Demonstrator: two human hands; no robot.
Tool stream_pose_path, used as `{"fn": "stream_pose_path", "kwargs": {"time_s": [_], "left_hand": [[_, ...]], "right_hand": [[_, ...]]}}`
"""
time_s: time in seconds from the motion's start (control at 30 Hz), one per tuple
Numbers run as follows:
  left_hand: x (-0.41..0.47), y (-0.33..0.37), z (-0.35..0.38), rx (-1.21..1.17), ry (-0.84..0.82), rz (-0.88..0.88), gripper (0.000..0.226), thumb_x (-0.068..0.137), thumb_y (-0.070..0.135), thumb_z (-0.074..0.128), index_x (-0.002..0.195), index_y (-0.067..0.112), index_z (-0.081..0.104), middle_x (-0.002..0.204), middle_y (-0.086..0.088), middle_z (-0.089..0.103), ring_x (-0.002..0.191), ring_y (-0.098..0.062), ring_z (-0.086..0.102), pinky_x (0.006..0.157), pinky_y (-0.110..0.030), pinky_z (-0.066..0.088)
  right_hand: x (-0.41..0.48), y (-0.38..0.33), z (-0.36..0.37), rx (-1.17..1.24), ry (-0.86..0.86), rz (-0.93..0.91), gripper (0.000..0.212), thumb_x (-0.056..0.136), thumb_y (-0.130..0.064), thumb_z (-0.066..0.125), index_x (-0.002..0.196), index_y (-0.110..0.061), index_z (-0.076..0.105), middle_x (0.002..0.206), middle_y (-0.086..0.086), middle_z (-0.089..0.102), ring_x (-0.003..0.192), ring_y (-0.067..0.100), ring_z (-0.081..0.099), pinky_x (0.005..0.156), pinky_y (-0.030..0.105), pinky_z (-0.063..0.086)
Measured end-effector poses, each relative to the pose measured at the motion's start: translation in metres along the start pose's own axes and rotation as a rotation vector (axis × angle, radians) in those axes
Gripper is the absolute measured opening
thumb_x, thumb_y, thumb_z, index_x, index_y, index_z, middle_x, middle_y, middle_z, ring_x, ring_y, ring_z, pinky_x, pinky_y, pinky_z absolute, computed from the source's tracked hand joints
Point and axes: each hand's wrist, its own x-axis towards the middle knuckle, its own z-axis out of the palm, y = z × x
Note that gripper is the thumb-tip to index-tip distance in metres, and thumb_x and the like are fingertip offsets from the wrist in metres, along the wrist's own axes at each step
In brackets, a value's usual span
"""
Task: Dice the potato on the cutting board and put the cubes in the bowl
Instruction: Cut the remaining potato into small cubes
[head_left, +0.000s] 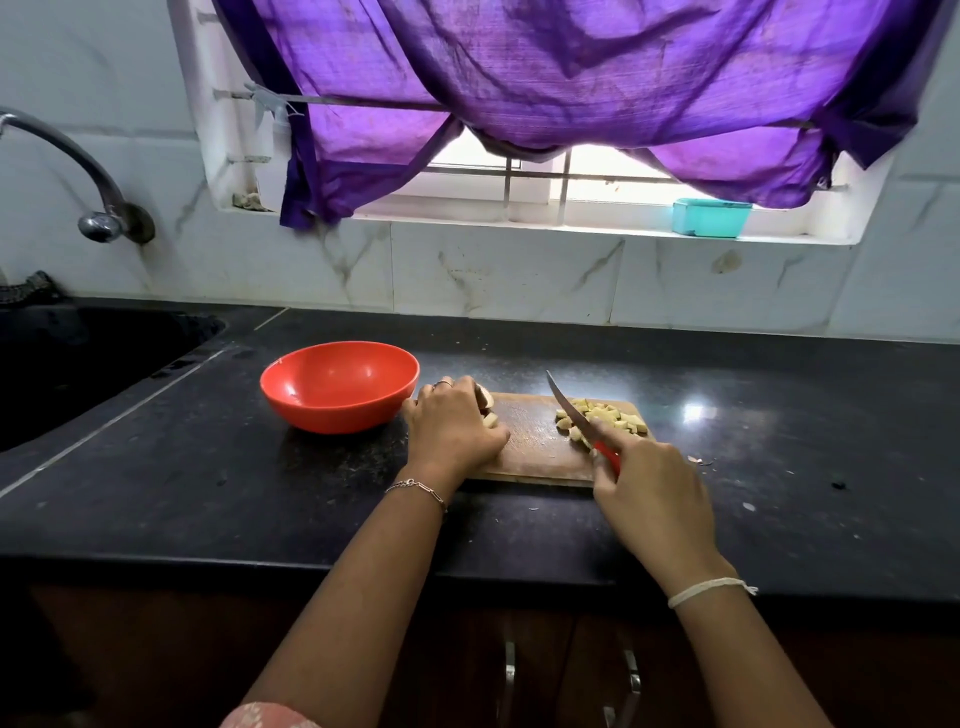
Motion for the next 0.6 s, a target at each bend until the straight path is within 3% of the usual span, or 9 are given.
{"fn": "stream_pose_path", "kwargs": {"time_s": [0.13,0.43,0.6], "left_hand": [[-0.002,-0.002,0.000,0.093,-0.034,0.009,0.046,0.083,0.052,0.053,0.114,0.019,0.059,0.116,-0.005,0.057,0.114,-0.025,0.049,0.094,-0.039,0.034],[-0.003,-0.001,-0.003,0.088,-0.015,0.108,0.027,0.088,0.046,0.055,0.106,0.030,0.066,0.124,0.000,0.054,0.118,-0.020,0.044,0.096,-0.040,0.028],[-0.003,0.005,-0.001,0.040,-0.040,0.232,0.026,0.087,0.050,0.057,0.098,0.030,0.071,0.113,0.006,0.058,0.114,-0.017,0.045,0.083,-0.036,0.018]], "right_hand": [[-0.008,-0.009,0.010,0.071,0.043,-0.035,0.043,0.094,-0.029,0.054,0.136,-0.038,0.052,0.105,0.004,0.067,0.098,0.022,0.060,0.083,0.032,0.047],[-0.012,-0.008,0.008,0.093,0.023,-0.010,0.042,0.094,-0.029,0.055,0.135,-0.037,0.053,0.111,0.004,0.062,0.097,0.022,0.060,0.083,0.032,0.048],[-0.013,-0.005,0.007,0.070,-0.017,0.011,0.042,0.095,-0.030,0.053,0.136,-0.037,0.052,0.117,0.004,0.060,0.101,0.022,0.059,0.085,0.032,0.049]]}}
